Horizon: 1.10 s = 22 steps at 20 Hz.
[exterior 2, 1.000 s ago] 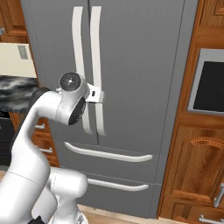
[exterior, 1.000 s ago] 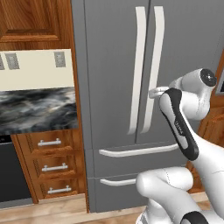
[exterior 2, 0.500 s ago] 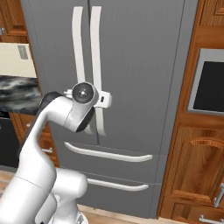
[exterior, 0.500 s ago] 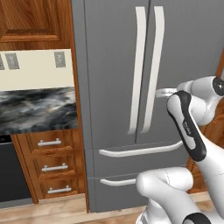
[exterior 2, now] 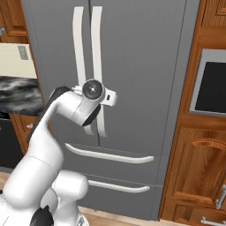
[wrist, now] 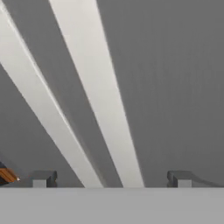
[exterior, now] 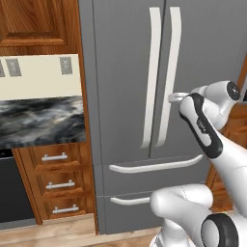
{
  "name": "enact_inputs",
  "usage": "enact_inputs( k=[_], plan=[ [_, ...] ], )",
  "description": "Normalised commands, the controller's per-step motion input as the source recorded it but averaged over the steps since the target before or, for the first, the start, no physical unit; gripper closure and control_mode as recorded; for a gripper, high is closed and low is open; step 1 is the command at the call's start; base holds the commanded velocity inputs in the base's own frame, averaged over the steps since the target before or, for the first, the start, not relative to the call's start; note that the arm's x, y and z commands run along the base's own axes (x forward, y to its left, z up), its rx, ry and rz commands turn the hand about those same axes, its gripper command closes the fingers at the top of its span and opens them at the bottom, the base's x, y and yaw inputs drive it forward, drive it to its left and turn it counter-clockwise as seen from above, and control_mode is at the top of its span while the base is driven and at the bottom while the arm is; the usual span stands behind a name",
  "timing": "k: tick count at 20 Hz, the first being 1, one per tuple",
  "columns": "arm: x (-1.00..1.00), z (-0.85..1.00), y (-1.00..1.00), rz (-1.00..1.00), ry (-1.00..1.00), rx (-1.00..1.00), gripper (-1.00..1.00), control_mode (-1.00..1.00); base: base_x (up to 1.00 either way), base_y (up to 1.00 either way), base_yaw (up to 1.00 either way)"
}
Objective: Open the fridge, remove the mango, lemon wedge, and chicken drumstick, and place them on any counter.
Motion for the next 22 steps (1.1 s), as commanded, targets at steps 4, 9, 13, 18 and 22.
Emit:
enact_inputs(
  k=[4,9,13,18,22],
  plan=[
    [0.7,0.0,-0.06,0.0,0.08,0.05,-1.0,-1.0,0.0,0.0,0.0],
    [0.7,0.0,0.0,0.0,0.01,0.06,-1.0,-1.0,0.0,0.0,0.0],
    [0.71,0.0,0.0,0.0,0.0,0.04,-1.0,-1.0,0.0,0.0,0.0],
    [0.65,-0.03,0.0,0.0,0.0,0.01,-1.0,-1.0,0.0,0.0,0.0],
    [0.43,-0.11,0.09,0.0,-0.06,0.0,-1.0,-1.0,0.0,0.0,0.0]
  ],
)
